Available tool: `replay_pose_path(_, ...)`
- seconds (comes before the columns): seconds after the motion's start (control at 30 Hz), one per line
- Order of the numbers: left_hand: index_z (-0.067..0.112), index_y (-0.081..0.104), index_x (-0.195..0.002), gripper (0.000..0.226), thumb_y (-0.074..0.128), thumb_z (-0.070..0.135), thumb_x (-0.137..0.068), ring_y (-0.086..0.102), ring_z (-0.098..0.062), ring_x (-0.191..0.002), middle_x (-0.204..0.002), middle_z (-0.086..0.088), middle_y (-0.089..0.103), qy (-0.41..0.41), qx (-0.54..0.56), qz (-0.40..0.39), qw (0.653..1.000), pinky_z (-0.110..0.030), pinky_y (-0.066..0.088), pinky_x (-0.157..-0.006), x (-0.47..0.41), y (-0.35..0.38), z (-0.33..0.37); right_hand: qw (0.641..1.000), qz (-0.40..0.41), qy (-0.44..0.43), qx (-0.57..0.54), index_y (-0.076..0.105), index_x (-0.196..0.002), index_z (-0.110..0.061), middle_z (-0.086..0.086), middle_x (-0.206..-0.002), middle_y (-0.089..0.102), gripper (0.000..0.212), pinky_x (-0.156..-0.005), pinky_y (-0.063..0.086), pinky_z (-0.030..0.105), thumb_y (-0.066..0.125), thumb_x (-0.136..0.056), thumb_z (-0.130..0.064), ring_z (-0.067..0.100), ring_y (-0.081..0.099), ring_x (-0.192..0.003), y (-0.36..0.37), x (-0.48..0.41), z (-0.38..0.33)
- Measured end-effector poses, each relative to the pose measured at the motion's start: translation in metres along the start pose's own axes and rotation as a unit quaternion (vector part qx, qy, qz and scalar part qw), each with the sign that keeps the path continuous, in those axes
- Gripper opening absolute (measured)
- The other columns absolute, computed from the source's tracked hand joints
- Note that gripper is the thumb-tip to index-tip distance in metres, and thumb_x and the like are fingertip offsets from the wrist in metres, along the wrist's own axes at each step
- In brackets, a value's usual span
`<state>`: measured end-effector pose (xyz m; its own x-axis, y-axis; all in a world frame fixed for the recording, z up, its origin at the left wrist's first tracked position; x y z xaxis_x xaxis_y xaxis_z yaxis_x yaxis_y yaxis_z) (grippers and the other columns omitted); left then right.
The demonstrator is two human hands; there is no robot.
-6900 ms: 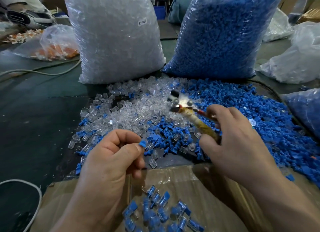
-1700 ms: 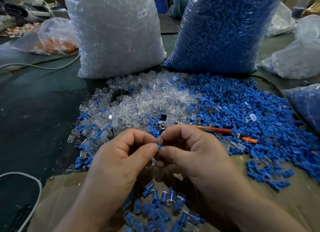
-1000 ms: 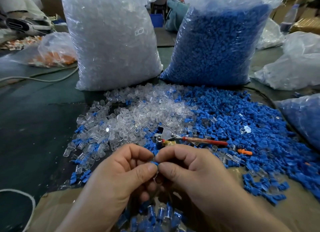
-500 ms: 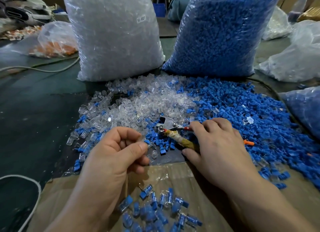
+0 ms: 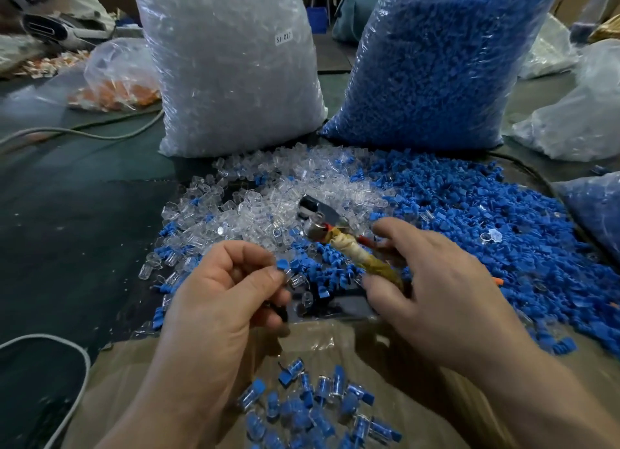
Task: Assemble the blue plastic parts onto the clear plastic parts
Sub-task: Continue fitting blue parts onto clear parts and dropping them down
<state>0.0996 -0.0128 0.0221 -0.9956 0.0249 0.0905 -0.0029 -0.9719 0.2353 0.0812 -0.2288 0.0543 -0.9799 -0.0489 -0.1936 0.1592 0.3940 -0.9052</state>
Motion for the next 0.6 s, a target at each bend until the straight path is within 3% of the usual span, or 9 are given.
replay_pose_path(0.07,0.027,0.073,-0.080,0.014,0.070,0.017,-0.071,0.065,-0.017,-0.060,-0.073,-0.008,0.071,0.021,-0.005,0.004,1.000,-0.022,0.051,-0.047,0.000,0.000,0.002,0.999,-0.017,-0.033,-0.004,0.044,-0.124,-0.041,-0.029,-0.093,0.047,0.050,-0.069,0.039,0.021,0.039,-0.078,-0.060,0.000,0.047,-0.083,0.000,0.005,-0.006)
replay_pose_path(0.17,0.029,0.073,-0.078,0.016,0.068,0.016,-0.071,0.063,-0.016,-0.060,-0.074,-0.007,0.070,0.044,-0.003,-0.001,0.999,-0.022,0.051,-0.046,0.002,0.001,0.005,0.998,-0.027,-0.056,0.000,0.048,-0.127,-0.037,-0.020,-0.103,0.060,0.054,-0.076,0.043,0.027,0.043,-0.078,-0.057,0.005,0.052,-0.092,-0.002,0.009,-0.008)
replay_pose_path(0.5,0.027,0.072,-0.078,0.015,0.065,0.016,-0.070,0.061,-0.014,-0.061,-0.073,-0.005,0.066,0.079,-0.032,-0.011,0.996,-0.022,0.052,-0.049,0.008,-0.001,0.012,0.995,-0.049,-0.085,-0.027,0.050,-0.129,-0.034,-0.020,-0.113,0.056,0.055,-0.086,0.045,0.028,0.043,-0.079,-0.057,0.004,0.050,-0.102,-0.003,0.013,-0.009)
replay_pose_path(0.6,0.027,0.072,-0.079,0.016,0.064,0.017,-0.070,0.061,-0.014,-0.060,-0.072,-0.003,0.067,0.082,-0.049,-0.014,0.995,-0.023,0.053,-0.050,0.010,-0.001,0.013,0.994,-0.059,-0.094,-0.004,0.051,-0.124,-0.038,-0.020,-0.107,0.059,0.053,-0.085,0.045,0.028,0.038,-0.080,-0.064,0.006,0.052,-0.098,-0.002,0.011,-0.010)
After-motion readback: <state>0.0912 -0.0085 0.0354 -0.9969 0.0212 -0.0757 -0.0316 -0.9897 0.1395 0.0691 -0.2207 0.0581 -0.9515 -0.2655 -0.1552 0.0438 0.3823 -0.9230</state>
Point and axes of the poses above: each hand's wrist, its own x-axis away from the middle knuckle, its own y-axis out of the palm, z = x × y, the point moved 1 cm from there along -x, towards the middle knuckle
